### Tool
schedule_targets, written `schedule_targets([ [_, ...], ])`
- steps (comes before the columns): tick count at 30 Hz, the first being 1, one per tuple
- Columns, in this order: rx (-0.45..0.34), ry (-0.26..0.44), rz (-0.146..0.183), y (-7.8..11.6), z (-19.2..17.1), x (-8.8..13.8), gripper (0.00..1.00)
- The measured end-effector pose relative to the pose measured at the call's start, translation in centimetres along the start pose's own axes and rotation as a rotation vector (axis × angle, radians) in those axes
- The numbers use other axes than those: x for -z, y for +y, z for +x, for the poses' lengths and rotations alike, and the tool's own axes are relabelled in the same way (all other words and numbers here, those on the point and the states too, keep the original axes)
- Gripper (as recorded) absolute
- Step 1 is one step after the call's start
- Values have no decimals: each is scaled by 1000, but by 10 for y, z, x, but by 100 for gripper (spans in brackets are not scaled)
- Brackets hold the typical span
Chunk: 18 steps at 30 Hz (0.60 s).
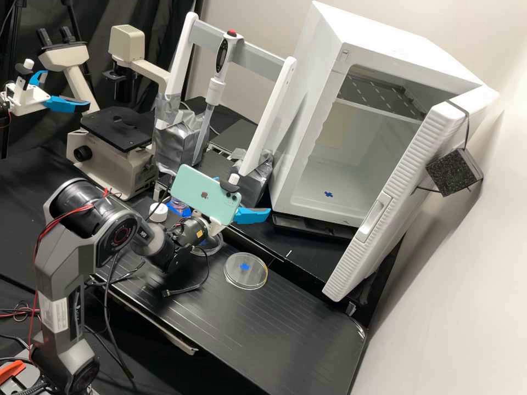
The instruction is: Use the pipette
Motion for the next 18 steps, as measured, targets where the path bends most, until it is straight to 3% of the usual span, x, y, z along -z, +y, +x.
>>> schedule_targets([
  [12,5,4,4,0,-11,1,100],
  [18,-42,95,8,16,-38,24,100],
])
